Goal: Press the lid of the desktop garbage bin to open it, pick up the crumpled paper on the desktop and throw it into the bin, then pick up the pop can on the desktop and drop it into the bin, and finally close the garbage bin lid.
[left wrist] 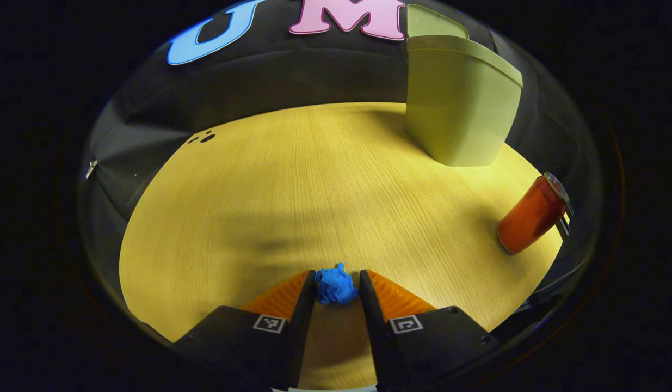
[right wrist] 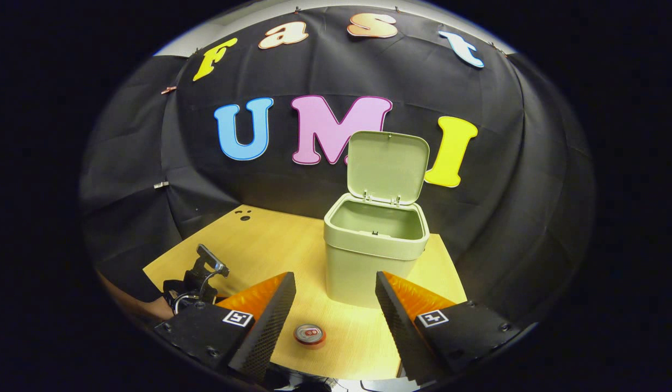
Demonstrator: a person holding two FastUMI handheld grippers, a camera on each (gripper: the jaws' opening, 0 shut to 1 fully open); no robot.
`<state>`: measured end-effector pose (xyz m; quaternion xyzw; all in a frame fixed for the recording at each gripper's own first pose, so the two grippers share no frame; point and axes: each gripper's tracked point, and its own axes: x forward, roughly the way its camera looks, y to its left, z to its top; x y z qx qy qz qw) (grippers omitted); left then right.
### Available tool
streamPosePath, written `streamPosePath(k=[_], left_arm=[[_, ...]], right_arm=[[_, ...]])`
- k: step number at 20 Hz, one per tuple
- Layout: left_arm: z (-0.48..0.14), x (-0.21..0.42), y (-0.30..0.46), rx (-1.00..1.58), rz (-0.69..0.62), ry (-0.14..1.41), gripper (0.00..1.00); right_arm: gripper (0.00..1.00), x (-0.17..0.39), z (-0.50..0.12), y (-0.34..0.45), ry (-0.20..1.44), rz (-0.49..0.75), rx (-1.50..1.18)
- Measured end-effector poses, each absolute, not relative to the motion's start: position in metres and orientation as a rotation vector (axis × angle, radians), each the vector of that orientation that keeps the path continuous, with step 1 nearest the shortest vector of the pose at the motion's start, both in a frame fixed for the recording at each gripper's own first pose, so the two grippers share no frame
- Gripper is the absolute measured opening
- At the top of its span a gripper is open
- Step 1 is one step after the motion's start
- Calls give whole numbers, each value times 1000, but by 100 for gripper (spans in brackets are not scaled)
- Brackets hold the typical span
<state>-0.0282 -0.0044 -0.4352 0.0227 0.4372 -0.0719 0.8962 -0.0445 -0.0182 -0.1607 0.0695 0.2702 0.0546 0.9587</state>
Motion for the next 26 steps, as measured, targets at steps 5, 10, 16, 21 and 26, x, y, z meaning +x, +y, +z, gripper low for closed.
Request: streamPosePath(k=[5,10,16,21,26], left_arm=[[-425,-22,-11,27,-190,904,42],[-370,2,-19,-20,-206,803,41],[-275,48,-44,-76,-263,634,39],[-193,88,-71,-136,-313,486,41],[-125,123,-111,-186,-407,361,41]], right_arm=[[93,-40,-163,-19,539,107,165],[93,-37,-166,-25,536,100,171],[93,-37,-177,-31,546,97,180],[93,-37,-183,-32,550,97,188],[93,-39,-190,-32,559,88,211]])
